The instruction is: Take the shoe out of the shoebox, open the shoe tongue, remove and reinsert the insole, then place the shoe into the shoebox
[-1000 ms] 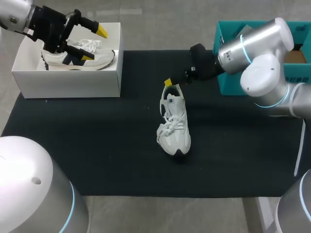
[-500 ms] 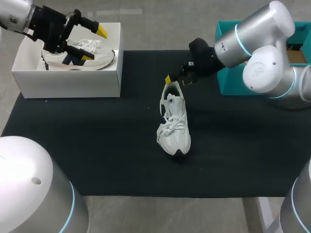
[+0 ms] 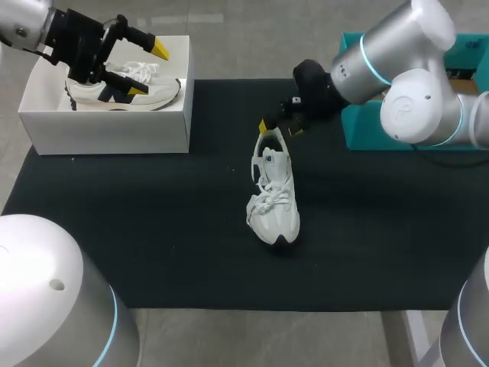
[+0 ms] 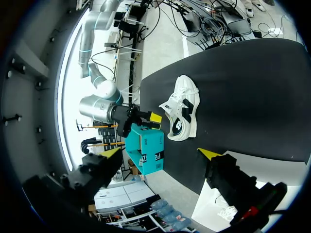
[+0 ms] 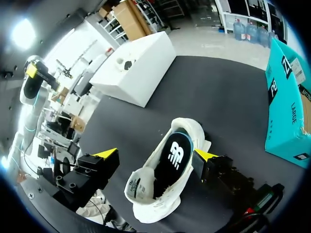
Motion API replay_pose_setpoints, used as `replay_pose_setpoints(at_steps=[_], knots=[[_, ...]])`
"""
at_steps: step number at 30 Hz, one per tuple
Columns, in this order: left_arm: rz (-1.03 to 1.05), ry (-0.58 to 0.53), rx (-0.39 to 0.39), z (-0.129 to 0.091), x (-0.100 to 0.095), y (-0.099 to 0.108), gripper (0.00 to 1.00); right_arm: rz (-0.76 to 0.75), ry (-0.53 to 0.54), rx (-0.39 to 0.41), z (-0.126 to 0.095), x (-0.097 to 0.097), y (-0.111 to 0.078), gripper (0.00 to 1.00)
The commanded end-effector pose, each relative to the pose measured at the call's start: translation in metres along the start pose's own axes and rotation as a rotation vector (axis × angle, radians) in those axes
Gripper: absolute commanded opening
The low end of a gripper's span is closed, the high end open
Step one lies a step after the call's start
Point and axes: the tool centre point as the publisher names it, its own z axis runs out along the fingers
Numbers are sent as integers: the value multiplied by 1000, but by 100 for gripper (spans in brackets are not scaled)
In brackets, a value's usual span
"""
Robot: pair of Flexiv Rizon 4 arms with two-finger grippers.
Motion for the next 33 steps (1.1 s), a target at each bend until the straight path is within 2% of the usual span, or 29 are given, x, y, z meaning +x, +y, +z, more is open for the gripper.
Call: replay_pose_setpoints(at_steps=[1, 5, 7, 21, 23, 27, 33], knots=[[0, 2, 0, 0, 0, 0, 100, 128, -220, 74, 5, 3, 4, 0], [0, 2, 0, 0, 0, 0, 100, 199, -263, 72, 8, -6, -2, 0], [0, 2, 0, 0, 0, 0, 100, 235, -336, 141, 8, -7, -5, 0], [0, 2, 0, 0, 0, 0, 100, 235, -336, 141, 8, -7, -5, 0], [0, 2, 0, 0, 0, 0, 100, 224, -310, 112, 17, -12, -5, 0], [0, 2, 0, 0, 0, 0, 100, 206, -364, 88, 31, -17, -4, 0], [0, 2, 0, 0, 0, 0, 100, 182, -407, 117, 44, -20, 3, 0]])
